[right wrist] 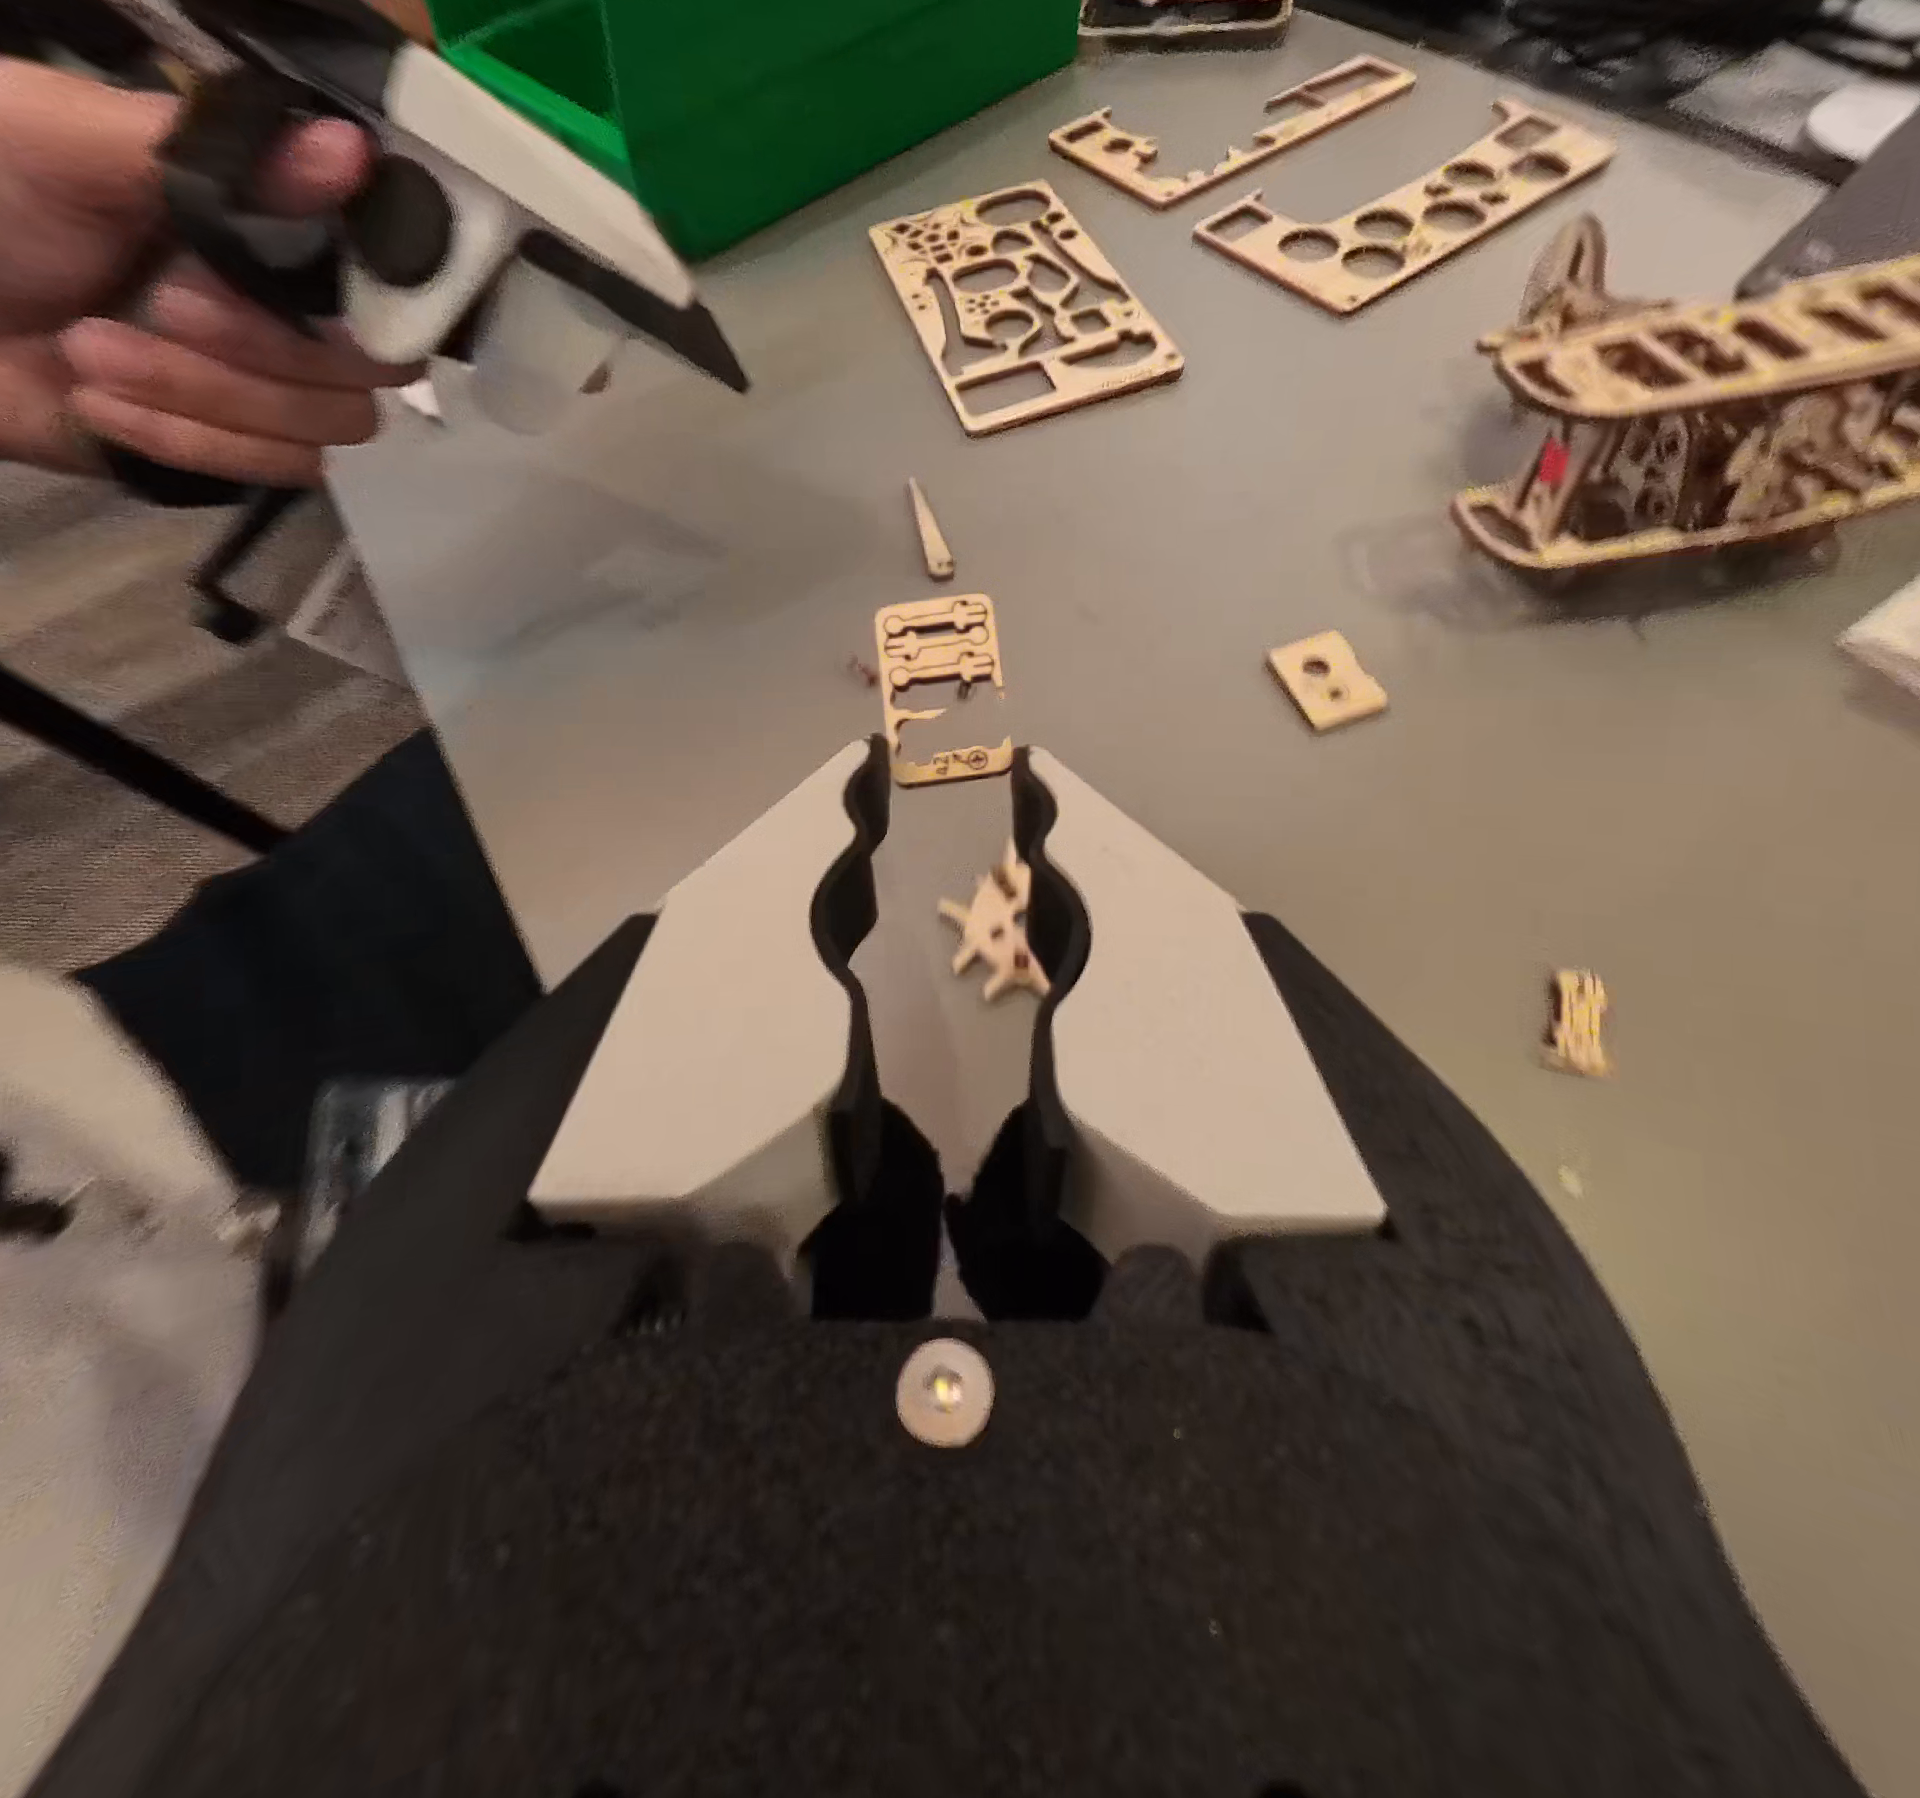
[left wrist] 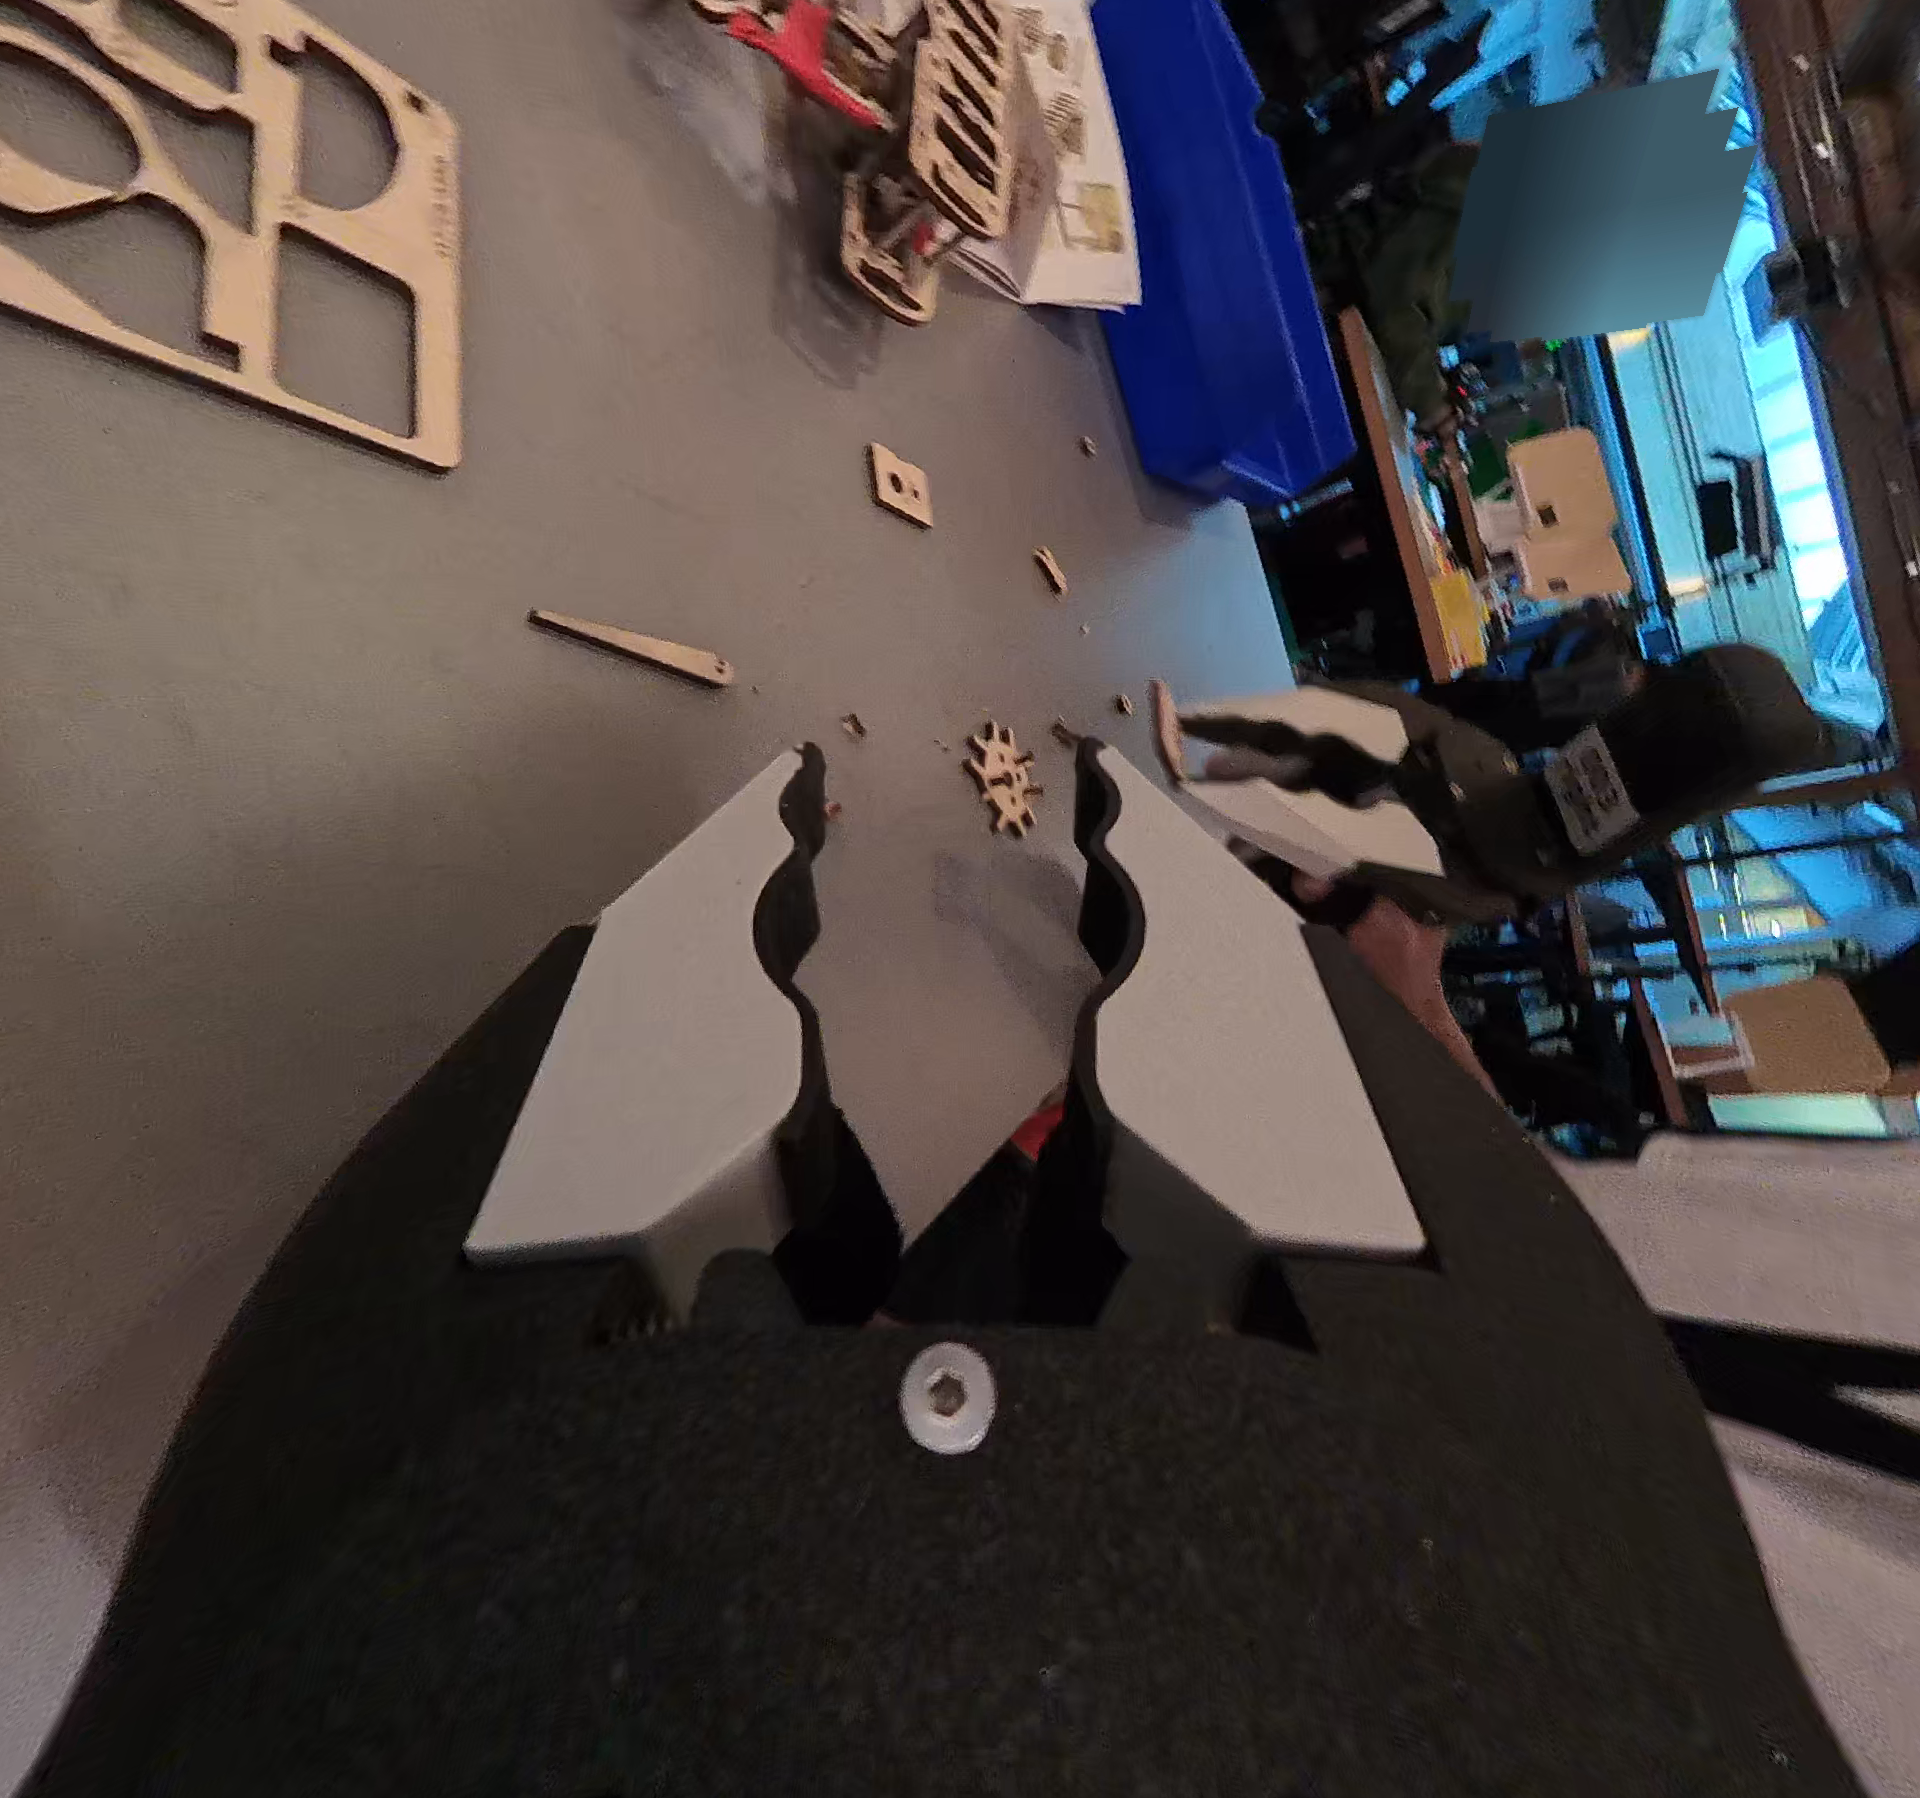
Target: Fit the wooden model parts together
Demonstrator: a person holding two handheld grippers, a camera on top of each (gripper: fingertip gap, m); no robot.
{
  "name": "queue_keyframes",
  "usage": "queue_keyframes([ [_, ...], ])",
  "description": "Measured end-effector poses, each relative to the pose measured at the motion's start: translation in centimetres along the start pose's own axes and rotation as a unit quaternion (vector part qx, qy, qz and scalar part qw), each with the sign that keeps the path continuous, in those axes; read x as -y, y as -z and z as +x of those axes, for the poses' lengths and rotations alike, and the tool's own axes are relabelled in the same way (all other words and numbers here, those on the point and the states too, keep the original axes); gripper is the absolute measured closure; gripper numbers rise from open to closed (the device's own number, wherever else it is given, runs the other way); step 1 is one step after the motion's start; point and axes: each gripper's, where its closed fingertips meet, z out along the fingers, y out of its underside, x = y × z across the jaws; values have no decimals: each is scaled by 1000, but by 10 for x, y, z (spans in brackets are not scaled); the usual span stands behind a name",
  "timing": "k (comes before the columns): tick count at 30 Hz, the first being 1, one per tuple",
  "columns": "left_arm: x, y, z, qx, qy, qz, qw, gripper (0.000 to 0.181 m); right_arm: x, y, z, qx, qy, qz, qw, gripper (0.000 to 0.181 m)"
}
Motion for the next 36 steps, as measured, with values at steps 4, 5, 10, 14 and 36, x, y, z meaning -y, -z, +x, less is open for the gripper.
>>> queue_keyframes([
  [4, -8, 17, 9, -50, -15, 9, 999, 139, 36, -51, -17, -22, 31, 39, 999, 159],
  [5, -6, 21, 7, -60, -5, 20, 998, 139, 45, -63, -23, -15, 28, 49, 998, 159],
  [10, 4, 45, -14, -83, 71, 58, 992, 145, 55, -123, -60, 8, 3, 27, 1000, 159],
  [14, 6, 61, -41, -30, 59, 51, 997, 147, 49, -145, -80, -10, -6, 21, 1000, 159],
  [36, 1, 61, -31, -45, 17, 28, 998, 180, 61, -141, -109, 40, -52, 70, 995, 159],
])
